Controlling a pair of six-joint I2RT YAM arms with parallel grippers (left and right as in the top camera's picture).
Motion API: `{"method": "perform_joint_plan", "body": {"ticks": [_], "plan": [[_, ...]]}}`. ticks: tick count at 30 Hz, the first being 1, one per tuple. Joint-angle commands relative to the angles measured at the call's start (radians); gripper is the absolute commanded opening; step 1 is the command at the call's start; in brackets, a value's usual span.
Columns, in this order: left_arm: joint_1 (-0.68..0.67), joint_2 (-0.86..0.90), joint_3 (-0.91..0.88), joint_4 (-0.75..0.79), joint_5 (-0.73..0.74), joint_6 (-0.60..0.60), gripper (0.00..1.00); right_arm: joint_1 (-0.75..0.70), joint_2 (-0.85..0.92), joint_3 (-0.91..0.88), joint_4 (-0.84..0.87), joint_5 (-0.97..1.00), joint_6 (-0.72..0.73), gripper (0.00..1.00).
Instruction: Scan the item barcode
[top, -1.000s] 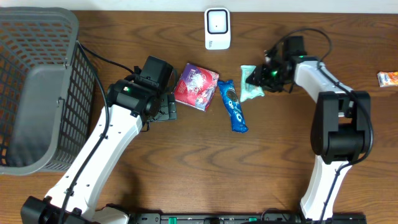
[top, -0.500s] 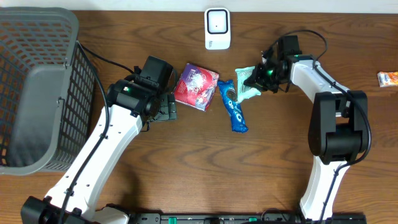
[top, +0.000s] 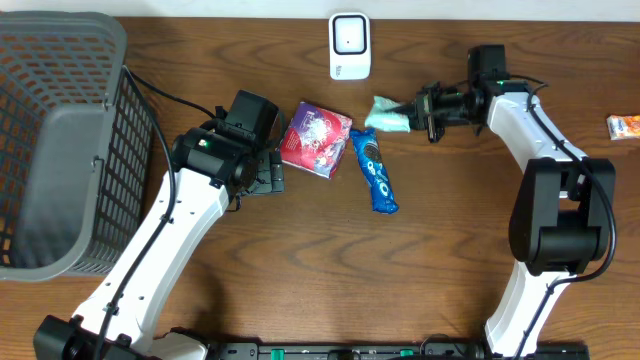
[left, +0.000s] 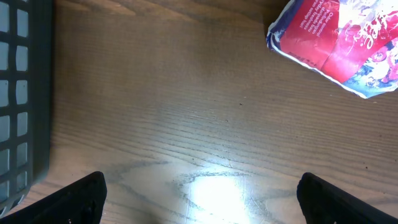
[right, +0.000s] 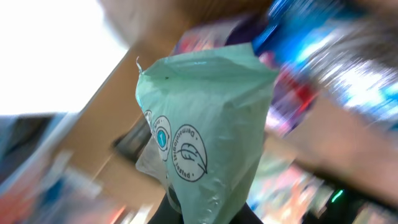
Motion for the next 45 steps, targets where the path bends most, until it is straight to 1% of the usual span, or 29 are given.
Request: {"method": "perform_joint_plan", "body": {"ticks": [1, 4, 5, 8, 21, 25, 29, 31, 34, 38, 39, 41, 45], "plan": [[-0.003, 0.002, 0.002, -0.006, -0.013, -0.005, 0.98, -0.004, -0.027, 0.015, 0.031, -0.300, 0.209, 0.01], [-0.003, 0.002, 0.002, -0.006, -0.013, -0.005, 0.98, -0.004, -0.027, 0.015, 0.029, -0.349, 0.252, 0.01], [-0.003, 0.002, 0.002, -0.006, -0.012, -0.005, 0.98, -0.004, -0.027, 0.015, 0.029, -0.350, 0.283, 0.02], [-0.003, 0.002, 0.002, -0.006, -0.012, -0.005, 0.98, -0.004, -0.027, 0.015, 0.029, -0.350, 0.318, 0.02], [-0.003, 0.002, 0.002, -0.006, -0.012, -0.005, 0.98, -0.005, -0.027, 0.015, 0.029, -0.351, 0.323, 0.02], [-0.003, 0.002, 0.002, -0.006, -0.012, -0.005, 0.98, -0.006, -0.027, 0.015, 0.031, -0.353, 0.349, 0.01], [-0.003, 0.002, 0.002, -0.006, -0.012, -0.005, 0.98, -0.010, -0.027, 0.015, 0.069, -0.335, 0.346, 0.01], [-0.003, 0.002, 0.002, -0.006, -0.012, -0.005, 0.98, -0.007, -0.027, 0.015, 0.129, -0.266, 0.316, 0.01], [-0.003, 0.002, 0.002, -0.006, -0.012, -0.005, 0.98, 0.019, -0.027, 0.015, 0.216, -0.070, 0.201, 0.01], [-0.003, 0.002, 0.002, -0.006, -0.013, -0.005, 0.98, 0.073, -0.027, 0.015, 0.325, 0.141, -0.060, 0.01], [-0.003, 0.002, 0.002, -0.006, -0.012, -0.005, 0.98, 0.100, -0.027, 0.015, 0.409, 0.222, -0.150, 0.01], [-0.003, 0.002, 0.002, -0.006, -0.012, -0.005, 0.98, 0.126, -0.027, 0.015, 0.496, 0.294, -0.203, 0.01], [-0.003, 0.002, 0.002, -0.006, -0.012, -0.005, 0.98, 0.174, -0.026, 0.015, 0.576, 0.504, -0.198, 0.01]]}}
